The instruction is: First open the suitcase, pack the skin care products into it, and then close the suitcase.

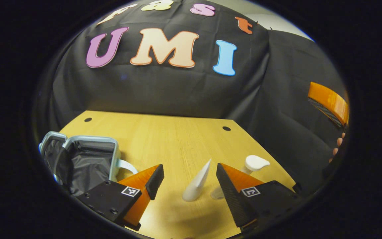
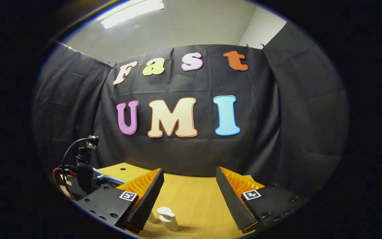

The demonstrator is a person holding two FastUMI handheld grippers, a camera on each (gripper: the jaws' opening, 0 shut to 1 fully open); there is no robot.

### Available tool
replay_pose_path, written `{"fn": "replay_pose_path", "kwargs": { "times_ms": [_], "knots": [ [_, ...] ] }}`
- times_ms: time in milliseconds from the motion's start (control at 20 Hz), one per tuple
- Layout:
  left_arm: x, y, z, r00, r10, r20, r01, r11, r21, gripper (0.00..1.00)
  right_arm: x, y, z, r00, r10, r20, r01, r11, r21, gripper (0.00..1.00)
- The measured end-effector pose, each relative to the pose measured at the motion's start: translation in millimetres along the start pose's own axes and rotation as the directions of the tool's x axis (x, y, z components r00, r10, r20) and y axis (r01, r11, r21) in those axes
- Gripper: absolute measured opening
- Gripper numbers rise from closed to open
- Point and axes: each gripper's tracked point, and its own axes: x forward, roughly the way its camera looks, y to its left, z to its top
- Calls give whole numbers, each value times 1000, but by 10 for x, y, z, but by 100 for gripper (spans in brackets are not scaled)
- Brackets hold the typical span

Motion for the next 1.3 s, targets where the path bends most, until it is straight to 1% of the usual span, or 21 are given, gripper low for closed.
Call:
{"fn": "replay_pose_path", "kwargs": {
  "times_ms": [150,200,250,300,400,500,550,650,800,950,1050,1100,1150,1300],
  "knots": [
    [189,-41,-270,999,-10,-43,10,1000,-16,93,22,29,-148,1000,10,-20,-10,1000,-5,99],
    [278,-31,-402,997,-12,-71,10,1000,-20,85,31,40,-181,1000,10,-26,-10,1000,0,99],
    [347,-10,-541,995,-2,-102,0,1000,-17,80,49,81,-218,999,13,-31,-13,1000,4,99],
    [363,33,-620,992,14,-127,-16,1000,-12,65,59,110,-277,999,12,-37,-12,1000,1,99],
    [404,40,-558,994,-9,-113,8,1000,-2,34,83,163,-389,998,-2,-57,1,1000,-20,100],
    [298,56,-461,991,-41,-131,40,999,-7,26,119,266,-545,997,-8,-80,6,1000,-27,99],
    [244,92,-385,991,-49,-125,49,999,-3,24,141,316,-656,995,-12,-100,8,999,-37,99],
    [125,138,-185,992,-77,-101,78,997,10,23,159,376,-849,992,-34,-124,27,998,-62,99],
    [-129,328,47,993,-75,-94,79,996,36,23,177,529,-1187,980,-47,-193,34,997,-69,99],
    [-333,507,348,996,-76,-50,79,996,40,23,204,653,-1445,970,-50,-238,30,995,-90,99],
    [-446,618,478,998,-62,-32,63,997,40,23,219,688,-1638,961,-55,-271,28,994,-102,99],
    [-487,677,526,998,-53,-23,54,998,42,27,220,696,-1754,955,-59,-291,28,994,-109,99],
    [-532,739,565,999,-40,-16,41,998,45,23,224,686,-1872,948,-65,-312,29,993,-118,99],
    [-658,950,580,1000,3,-19,-2,998,62,23,175,671,-2147,928,-70,-366,27,992,-121,99]
  ]
}}
